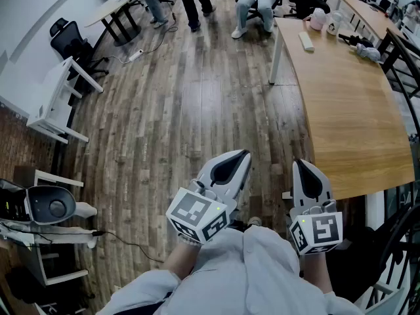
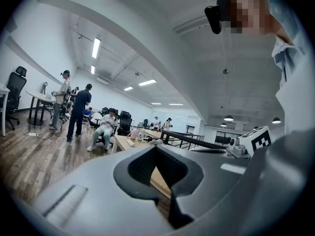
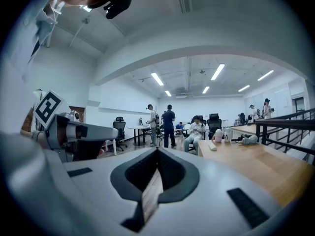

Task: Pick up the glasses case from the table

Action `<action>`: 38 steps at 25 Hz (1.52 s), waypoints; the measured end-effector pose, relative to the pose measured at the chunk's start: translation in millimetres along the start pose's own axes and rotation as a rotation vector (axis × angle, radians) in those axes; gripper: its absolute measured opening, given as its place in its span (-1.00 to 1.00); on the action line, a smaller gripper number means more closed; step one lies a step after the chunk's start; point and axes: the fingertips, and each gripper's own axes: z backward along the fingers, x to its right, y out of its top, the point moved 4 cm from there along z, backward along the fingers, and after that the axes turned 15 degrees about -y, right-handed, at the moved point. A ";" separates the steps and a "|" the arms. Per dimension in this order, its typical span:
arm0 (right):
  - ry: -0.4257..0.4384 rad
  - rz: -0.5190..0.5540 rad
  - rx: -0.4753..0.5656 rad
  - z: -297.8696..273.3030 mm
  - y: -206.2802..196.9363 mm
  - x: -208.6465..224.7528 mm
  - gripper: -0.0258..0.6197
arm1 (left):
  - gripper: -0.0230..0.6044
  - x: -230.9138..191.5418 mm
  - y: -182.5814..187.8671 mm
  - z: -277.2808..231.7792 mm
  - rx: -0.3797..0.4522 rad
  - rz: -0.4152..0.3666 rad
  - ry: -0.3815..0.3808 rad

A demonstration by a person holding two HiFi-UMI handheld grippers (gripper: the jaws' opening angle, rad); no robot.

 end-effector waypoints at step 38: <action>0.105 -0.040 -0.010 12.3 -22.4 52.1 -0.92 | -0.92 32.4 -8.8 -3.6 0.060 -0.011 0.179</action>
